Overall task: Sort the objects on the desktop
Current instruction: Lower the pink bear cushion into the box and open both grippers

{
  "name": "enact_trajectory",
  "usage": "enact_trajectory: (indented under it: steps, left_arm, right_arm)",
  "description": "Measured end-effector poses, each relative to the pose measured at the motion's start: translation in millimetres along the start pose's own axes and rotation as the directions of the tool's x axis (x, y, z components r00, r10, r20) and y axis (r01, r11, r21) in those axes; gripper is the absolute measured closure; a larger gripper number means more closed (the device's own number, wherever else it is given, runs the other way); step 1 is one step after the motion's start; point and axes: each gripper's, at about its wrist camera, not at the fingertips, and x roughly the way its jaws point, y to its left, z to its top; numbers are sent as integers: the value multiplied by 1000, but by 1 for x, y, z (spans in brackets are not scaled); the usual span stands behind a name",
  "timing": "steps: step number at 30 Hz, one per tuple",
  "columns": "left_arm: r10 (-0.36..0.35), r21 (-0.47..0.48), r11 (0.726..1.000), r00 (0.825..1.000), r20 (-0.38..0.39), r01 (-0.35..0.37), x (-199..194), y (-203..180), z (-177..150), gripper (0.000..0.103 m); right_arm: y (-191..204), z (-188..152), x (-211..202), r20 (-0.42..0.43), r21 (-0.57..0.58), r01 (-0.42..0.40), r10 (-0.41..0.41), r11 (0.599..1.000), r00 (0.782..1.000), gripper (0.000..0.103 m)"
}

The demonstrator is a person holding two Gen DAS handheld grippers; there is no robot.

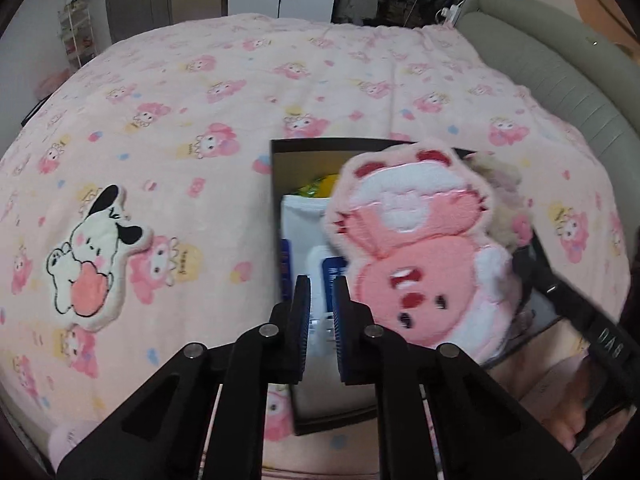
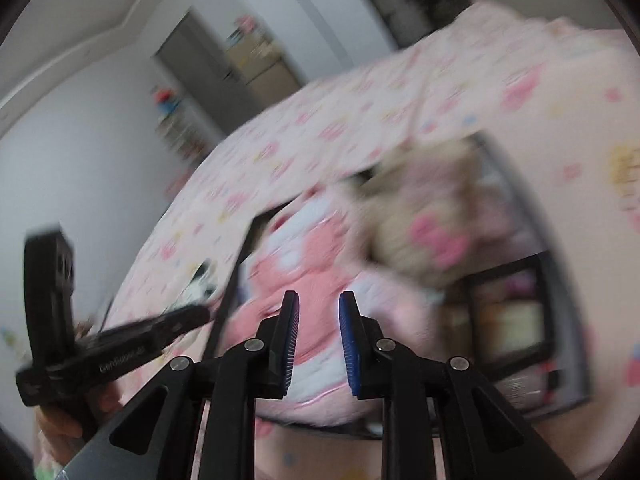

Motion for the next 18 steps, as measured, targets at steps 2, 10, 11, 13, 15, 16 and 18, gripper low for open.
enact_trajectory:
  steps: [2, 10, 11, 13, 15, 16, 18]
  left_arm:
    - [-76, -19, 997, 997, -8, 76, -2, 2, 3, 88]
    - [-121, -11, 993, 987, -102, 120, 33, -27, 0, 45]
    - [-126, -18, 992, 986, -113, 125, 36, -26, -1, 45]
    - [-113, -20, 994, 988, -101, 112, 34, -23, -1, 57]
    - [-57, -6, 998, 996, -66, 56, 27, -19, 4, 58]
    - [-38, -8, 999, 998, -45, 37, 21, -16, 7, 58]
    - [-51, -19, 999, 999, -11, 51, 9, -11, 11, 57]
  right_arm:
    - [-4, 2, -1, -8, -12, 97, -97, 995, 995, 84]
    - [-23, -7, 21, -136, 53, 113, -105, 992, 985, 84]
    - [-19, -7, 22, -138, 39, 112, -106, 993, 985, 84]
    - [-11, -11, 25, -152, 10, 86, -84, 996, 985, 81]
    - [-7, -13, 33, -191, 9, 32, -30, 999, 981, 78]
    - [0, -17, 36, -212, 3, 15, -14, 1000, 977, 78]
    - [10, -21, 38, -237, -43, 2, -12, 999, 971, 78]
